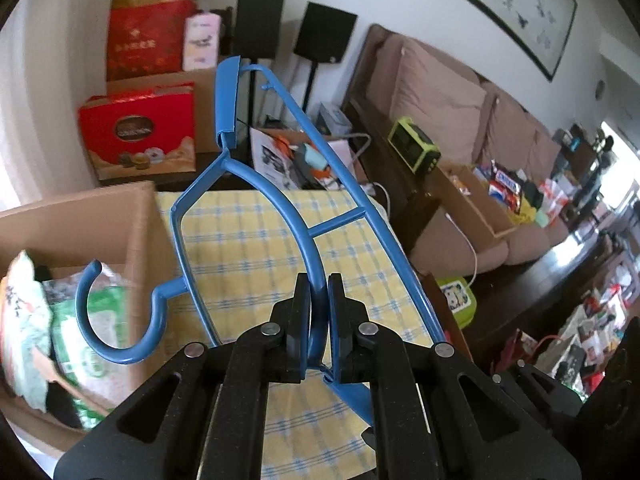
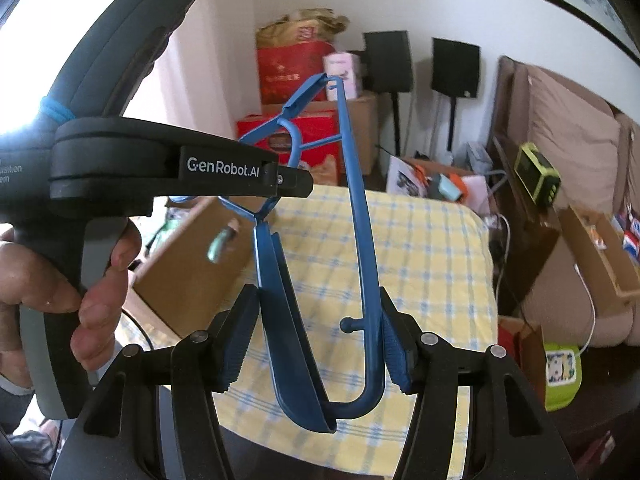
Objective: Organize objects
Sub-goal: 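Carry the blue hanger with both grippers over the cardboard box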
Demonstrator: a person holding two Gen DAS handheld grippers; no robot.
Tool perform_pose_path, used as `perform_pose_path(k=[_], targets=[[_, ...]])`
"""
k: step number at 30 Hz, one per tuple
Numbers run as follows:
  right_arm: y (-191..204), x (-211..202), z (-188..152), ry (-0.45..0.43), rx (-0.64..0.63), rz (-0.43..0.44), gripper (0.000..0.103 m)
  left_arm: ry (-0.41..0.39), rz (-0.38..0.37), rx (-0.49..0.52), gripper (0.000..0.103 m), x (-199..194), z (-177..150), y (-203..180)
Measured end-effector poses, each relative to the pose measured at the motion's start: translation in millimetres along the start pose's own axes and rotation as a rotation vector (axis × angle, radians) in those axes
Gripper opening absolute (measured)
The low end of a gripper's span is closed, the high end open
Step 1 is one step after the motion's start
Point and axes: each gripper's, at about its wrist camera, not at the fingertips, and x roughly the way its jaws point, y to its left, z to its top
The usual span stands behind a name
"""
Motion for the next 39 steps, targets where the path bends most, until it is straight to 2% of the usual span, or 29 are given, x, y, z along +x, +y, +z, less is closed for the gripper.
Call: perform_pose_path(k=[7, 17, 25, 34, 39], targets=[[39.0, 9.3, 20.6, -0.004, -0.06, 0.09, 0.058, -0.06, 0.052, -0.063, 0.007, -37.7, 2.6, 43.8], [101.9, 48.6, 41.7, 0.038, -0.162, 0.225, 0.058, -0.117, 0.121, -0.214, 0.007, -75.0, -7.5, 131.9], [143.8, 74.3, 47.2, 0.058, -0.241, 0.261, 0.058, -0.131, 0.167, -0.289, 0.007, -87.3, -19.3, 181.1], [163.7, 103.7, 50.8, 0.108, -0.27, 0.327, 0.059, -0.131, 0.206, -0.366, 0.008, -91.0, -36.2, 221.0], [173.7, 121.4, 50.7, 0.147, -0.32, 0.315, 0.059, -0.125, 0.22, -0.426, 0.009, -88.6, -48.9, 241.3]])
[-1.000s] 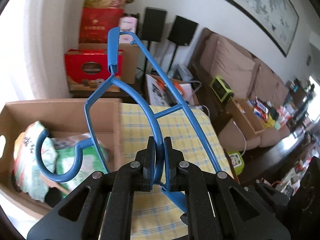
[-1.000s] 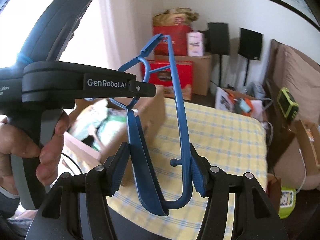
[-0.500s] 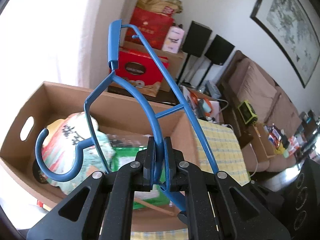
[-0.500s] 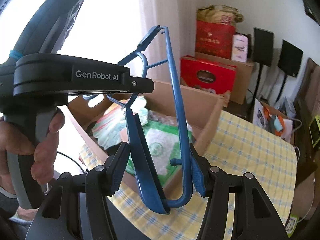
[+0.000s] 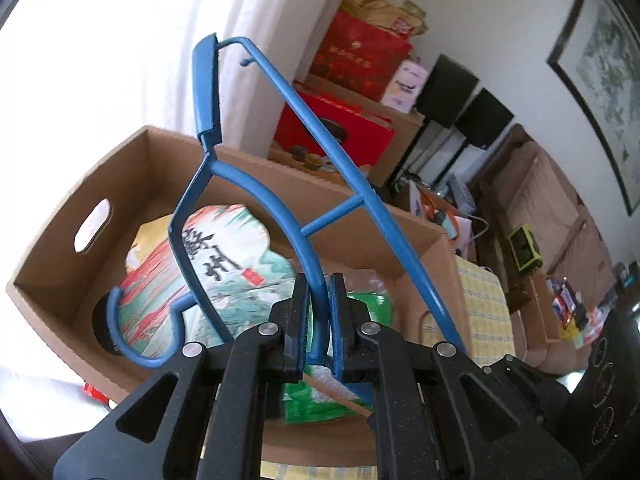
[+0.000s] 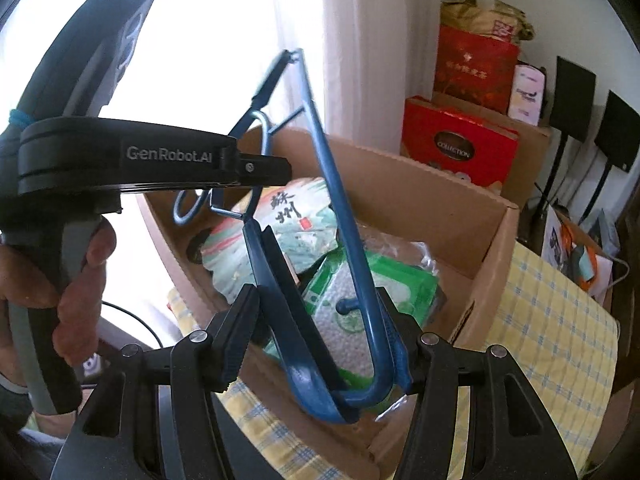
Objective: Organize objects
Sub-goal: 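Carry the blue hanger with both grippers over the cardboard box, then open both grippers to drop the hanger into the box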
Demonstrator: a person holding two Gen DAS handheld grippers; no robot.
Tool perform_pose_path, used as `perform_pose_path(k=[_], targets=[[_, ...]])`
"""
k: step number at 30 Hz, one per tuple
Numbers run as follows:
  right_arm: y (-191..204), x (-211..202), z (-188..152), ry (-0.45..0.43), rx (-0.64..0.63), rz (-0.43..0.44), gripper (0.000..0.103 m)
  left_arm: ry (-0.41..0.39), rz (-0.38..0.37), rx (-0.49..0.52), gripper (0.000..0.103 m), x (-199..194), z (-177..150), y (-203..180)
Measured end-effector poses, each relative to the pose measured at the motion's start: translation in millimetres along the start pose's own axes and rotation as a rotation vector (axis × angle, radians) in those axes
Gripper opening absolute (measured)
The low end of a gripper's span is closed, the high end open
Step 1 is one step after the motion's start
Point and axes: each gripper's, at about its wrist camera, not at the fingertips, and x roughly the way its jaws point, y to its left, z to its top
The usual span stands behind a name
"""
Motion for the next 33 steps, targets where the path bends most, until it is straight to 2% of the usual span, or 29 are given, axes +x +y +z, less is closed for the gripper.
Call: perform_pose_path(k=[7, 18, 23, 27, 30, 33], targets=[[-10.2, 15.0, -3.0, 0.037, 0.021, 0.007, 0.059, 0.028, 0.033, -0.04, 0.012, 13.8, -5.7, 16.0], [-14.8, 15.9, -9.9, 0.05, 0.047, -0.007, 0.057, 0.093, 0.069, -0.048, 0.016, 35.3, -21.0, 15.7], [-14.7, 9.9, -10.6, 0.044, 0.061, -0.014, 0.059, 0.076, 0.066, -0.027, 0.038, 30.0, -21.8, 11.4], [-16.3, -0.9, -12.8, 0.031, 0.083, -0.015, 0.067, 0.051, 0.055, -0.011, 0.049, 21.0, -19.1, 9.7], [-17.7, -10.6, -13.4, 0.021, 0.097, -0.027, 0.068, 0.042, 0.045, 0.007, 0.052, 15.8, -17.6, 6.7], [-19.2, -25.4, -15.3, -0.002, 0.12, -0.039, 0.071, 0.026, 0.041, 0.037, 0.06, 7.2, -17.9, 3.0]])
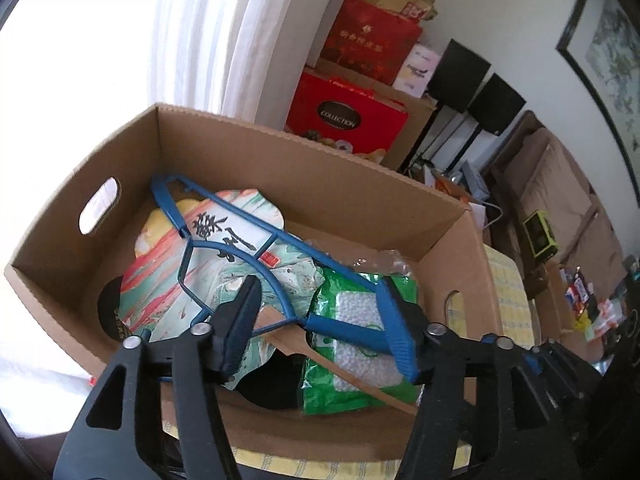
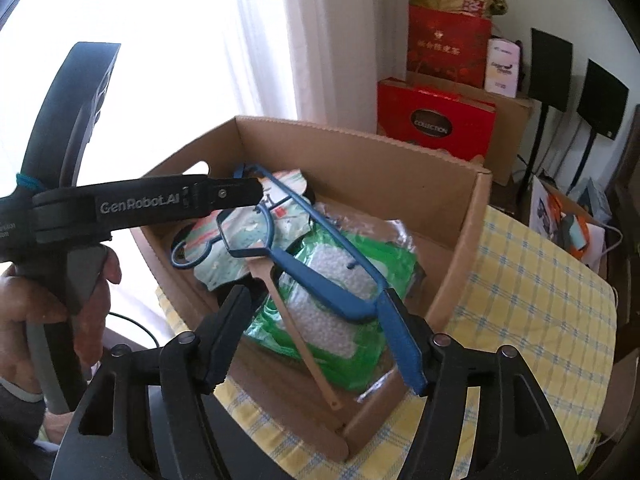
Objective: Organize objects
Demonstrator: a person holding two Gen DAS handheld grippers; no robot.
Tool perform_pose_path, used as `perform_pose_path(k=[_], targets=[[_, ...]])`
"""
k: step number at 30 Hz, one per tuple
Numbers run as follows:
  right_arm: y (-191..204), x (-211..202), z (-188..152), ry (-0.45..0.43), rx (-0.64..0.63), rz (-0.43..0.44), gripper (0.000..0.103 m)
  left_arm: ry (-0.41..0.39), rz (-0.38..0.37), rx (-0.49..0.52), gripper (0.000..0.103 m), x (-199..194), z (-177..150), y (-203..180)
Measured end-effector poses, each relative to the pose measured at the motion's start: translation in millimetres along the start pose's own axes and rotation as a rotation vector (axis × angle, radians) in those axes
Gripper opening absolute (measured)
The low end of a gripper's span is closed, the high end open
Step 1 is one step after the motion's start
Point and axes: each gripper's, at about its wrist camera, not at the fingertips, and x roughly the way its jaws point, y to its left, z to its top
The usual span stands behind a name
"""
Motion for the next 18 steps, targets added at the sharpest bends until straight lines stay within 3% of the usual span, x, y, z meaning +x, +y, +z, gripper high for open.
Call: perform_pose_path(k=[4, 6, 15, 18], targets=[[-2.6, -18.6, -2.9, -0.038, 0.044, -0.041, 0.078, -0.039, 0.035, 0.084, 0.065, -15.2, -3.6, -7.8], [-4.6, -25.6, -4.2, -0.052, 0.064, -0.049, 0.079, -0.049, 0.034, 0.105, 0.077, -21.6, -6.5, -9.8], [-12.4, -51.7, -14.9, -0.065, 0.142, -0.149, 0.088, -0.051, 0.015, 0.174, 0.079, -37.4, -19.8, -19.0], [-19.2, -60.7, -22.0, -0.068, 0.182, -0.184, 0.093, -0.041, -0.01, 0.206, 0.094, -40.2, -27.7, -26.6]])
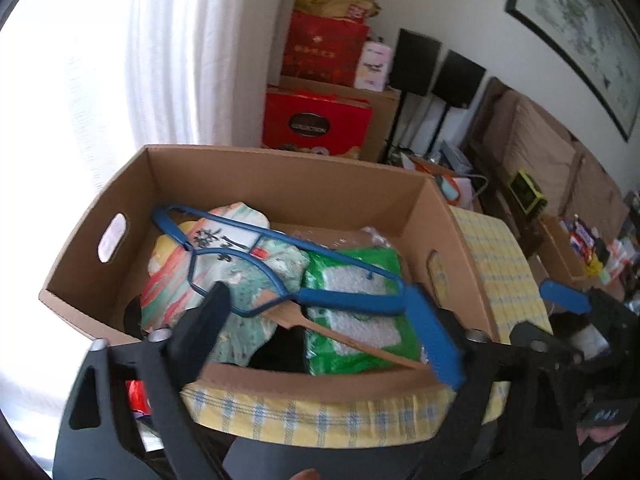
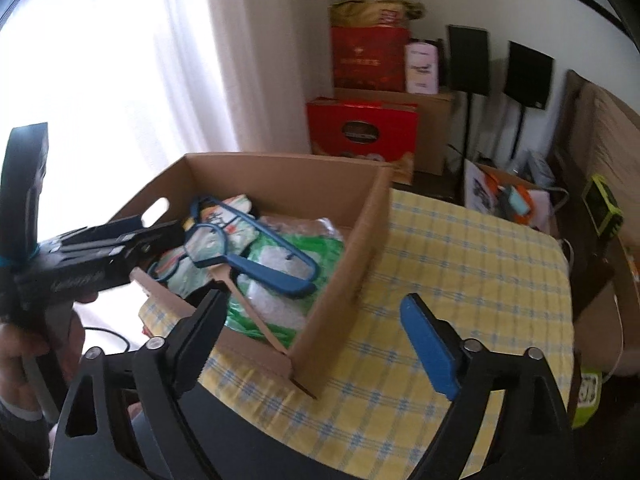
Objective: Organize objects
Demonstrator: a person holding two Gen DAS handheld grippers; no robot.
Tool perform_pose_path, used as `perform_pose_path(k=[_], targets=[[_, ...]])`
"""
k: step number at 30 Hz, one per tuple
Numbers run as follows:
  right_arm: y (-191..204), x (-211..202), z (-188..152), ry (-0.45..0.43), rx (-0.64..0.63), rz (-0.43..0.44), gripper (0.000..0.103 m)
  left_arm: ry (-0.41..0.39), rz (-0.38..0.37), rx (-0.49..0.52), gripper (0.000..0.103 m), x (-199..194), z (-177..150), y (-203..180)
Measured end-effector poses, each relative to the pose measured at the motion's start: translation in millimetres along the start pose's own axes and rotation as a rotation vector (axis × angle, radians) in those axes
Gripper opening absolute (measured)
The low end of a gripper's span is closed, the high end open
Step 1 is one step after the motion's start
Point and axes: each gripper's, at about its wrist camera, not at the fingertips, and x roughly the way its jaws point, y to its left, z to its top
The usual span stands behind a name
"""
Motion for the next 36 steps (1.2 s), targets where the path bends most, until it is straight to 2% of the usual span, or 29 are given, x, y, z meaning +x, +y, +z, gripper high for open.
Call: perform_pose_path(k=[3, 7, 10, 18, 28, 31, 36], targets=[[-8.2, -7.3, -6.7, -0.001, 0.022, -0.037, 0.103, 0.005, -0.016, 0.031, 0.096, -3.6, -6.9, -9.8], [-19.3, -17.1, -18.5, 0.003, 0.051, -0.09, 0.103, 0.011, -0.036, 0.069, 0.102, -6.7, -14.8, -24.3], [-27.8, -24.7, -26.6, 0.003, 0.082, -0.12, 0.103, 0.018, -0.049, 0.095, 0.102, -9.8, -21.1, -34.3], [-37.8, -46.4, -40.3, -0.018, 0.12, -0.186, 0.103, 0.018, -0.022, 0.138, 0.103, -18.9, -38.5, -56.9], [-40.5, -69.9, -60.4, -0.042, 0.163, -0.241, 0.103, 0.033, 0.012, 0.161, 0.103, -32.7, -56.5, -70.9], [-39.6, -77.5, -67.0, -0.048, 0.169, -0.263, 0.103, 0.042, -0.019, 0.148, 0.103, -36.3, -60.4, -72.6], [-38.3, -90.0, -74.6, -0.066, 0.181, -0.291, 0.103, 0.038, -0.02, 0.162, 0.103, -42.0, -64.1, -76.5]])
